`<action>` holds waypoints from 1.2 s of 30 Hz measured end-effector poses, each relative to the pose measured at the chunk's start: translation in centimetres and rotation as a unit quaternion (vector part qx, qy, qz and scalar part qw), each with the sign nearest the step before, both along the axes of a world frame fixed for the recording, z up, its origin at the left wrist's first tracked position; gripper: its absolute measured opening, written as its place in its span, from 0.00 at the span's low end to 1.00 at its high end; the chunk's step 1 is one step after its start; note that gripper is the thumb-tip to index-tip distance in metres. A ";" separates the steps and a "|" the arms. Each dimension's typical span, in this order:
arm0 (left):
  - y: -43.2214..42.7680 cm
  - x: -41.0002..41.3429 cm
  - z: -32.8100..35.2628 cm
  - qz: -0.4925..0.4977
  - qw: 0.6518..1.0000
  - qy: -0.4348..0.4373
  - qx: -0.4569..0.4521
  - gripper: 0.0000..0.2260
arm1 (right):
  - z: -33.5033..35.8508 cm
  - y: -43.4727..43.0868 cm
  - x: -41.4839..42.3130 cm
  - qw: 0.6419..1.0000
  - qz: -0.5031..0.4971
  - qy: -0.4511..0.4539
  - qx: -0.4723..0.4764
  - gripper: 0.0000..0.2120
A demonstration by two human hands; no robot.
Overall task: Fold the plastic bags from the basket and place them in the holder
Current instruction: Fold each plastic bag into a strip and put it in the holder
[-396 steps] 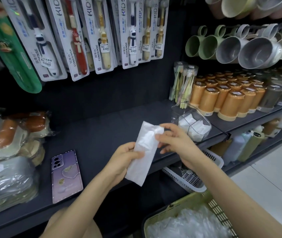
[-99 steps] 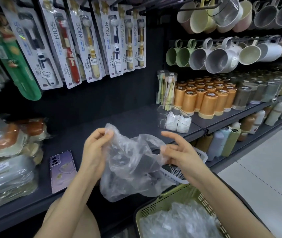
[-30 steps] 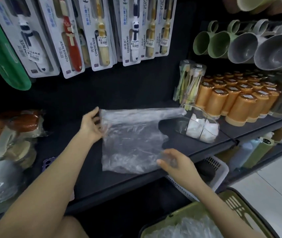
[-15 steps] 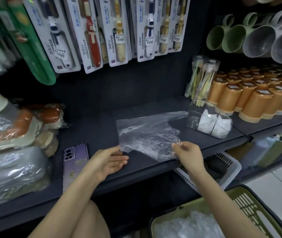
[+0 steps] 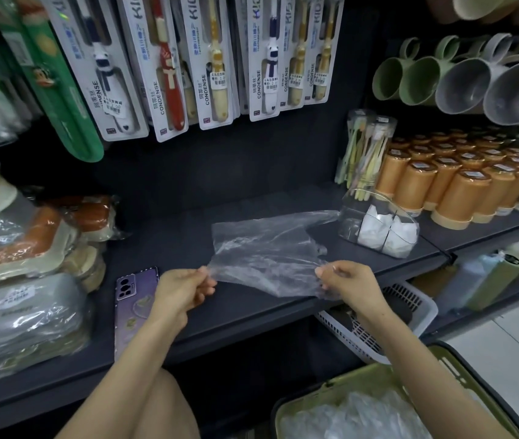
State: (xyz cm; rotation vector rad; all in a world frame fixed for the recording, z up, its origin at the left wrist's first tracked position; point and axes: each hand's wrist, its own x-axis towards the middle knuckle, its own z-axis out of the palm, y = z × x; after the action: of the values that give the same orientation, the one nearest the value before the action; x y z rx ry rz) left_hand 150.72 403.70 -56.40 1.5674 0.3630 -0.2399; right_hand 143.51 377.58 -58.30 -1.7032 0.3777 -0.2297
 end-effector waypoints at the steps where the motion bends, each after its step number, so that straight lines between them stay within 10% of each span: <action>1: 0.4 0.2 0.0 0.006 1.000 -0.019 0.024 0.12 | 0.4 -0.6 -0.2 1.000 0.016 0.000 0.006 0.04; 11: 2.8 1.7 -0.9 0.015 0.996 -0.010 0.093 0.09 | 1.1 -5.6 -1.1 0.991 0.113 0.009 0.067 0.33; 15: 2.5 1.2 -1.4 -0.030 0.989 -0.032 0.140 0.07 | 1.0 -5.3 -2.0 0.997 0.054 0.014 0.052 0.18; 22: 1.8 0.8 -1.0 -0.027 0.993 -0.056 0.100 0.11 | -1.2 -4.2 -3.1 0.948 -0.164 0.096 -0.255 0.18; 36: 1.8 0.7 -1.9 -0.027 0.999 -0.020 0.031 0.09 | 0.8 -3.5 -1.3 0.969 -0.155 0.049 0.185 0.03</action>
State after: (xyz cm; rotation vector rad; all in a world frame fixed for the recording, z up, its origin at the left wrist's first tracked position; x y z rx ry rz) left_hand 151.46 405.47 -58.28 1.6423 0.3009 -0.2406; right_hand 142.18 374.08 -57.53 -1.2866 0.7178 -0.2838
